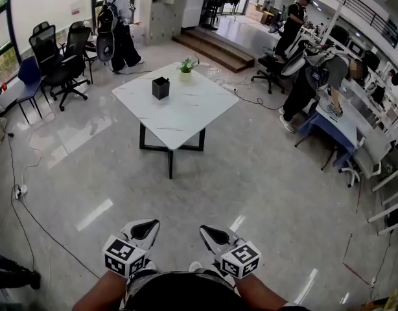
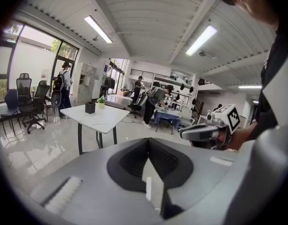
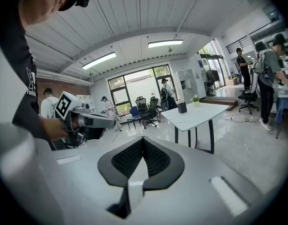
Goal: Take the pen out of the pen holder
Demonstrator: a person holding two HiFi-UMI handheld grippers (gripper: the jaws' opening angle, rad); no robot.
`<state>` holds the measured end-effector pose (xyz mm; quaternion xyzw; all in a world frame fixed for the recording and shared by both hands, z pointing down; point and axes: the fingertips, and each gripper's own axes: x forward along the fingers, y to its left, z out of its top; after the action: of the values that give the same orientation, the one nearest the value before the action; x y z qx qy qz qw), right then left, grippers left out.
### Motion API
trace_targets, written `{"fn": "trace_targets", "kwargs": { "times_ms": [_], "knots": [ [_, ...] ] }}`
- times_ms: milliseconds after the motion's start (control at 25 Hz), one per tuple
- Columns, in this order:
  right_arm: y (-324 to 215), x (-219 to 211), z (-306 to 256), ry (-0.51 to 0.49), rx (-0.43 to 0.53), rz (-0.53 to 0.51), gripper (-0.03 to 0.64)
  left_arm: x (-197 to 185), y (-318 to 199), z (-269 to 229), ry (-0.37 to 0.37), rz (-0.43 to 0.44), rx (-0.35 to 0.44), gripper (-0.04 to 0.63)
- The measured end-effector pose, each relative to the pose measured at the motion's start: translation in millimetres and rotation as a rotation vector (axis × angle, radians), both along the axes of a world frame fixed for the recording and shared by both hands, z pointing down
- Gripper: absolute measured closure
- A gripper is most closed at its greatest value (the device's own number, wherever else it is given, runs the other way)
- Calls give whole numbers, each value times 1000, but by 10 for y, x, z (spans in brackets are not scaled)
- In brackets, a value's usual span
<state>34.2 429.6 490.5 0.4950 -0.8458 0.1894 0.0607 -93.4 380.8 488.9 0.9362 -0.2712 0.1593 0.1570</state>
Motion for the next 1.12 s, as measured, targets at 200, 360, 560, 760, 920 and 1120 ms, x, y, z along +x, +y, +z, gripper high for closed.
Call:
{"fn": "trace_targets", "kwargs": {
  "times_ms": [200,360,560,760,920,1120],
  "knots": [
    [1,114,-15,-7,9,-25,617,125,9,-33,6,-24,15,538],
    [-11,269,-60,-11,20,-43,617,286,17,-59,12,-41,24,538],
    [-32,474,-73,-12,30,-78,617,476,29,6,6,-78,-1,538],
    [4,689,-70,-15,30,-120,617,673,59,-8,17,-122,-5,538],
    [15,842,2,-16,20,-149,617,809,80,4,15,-147,7,538],
    [30,956,14,-28,13,-163,617,935,201,59,-15,-141,-8,538]
  ]
}}
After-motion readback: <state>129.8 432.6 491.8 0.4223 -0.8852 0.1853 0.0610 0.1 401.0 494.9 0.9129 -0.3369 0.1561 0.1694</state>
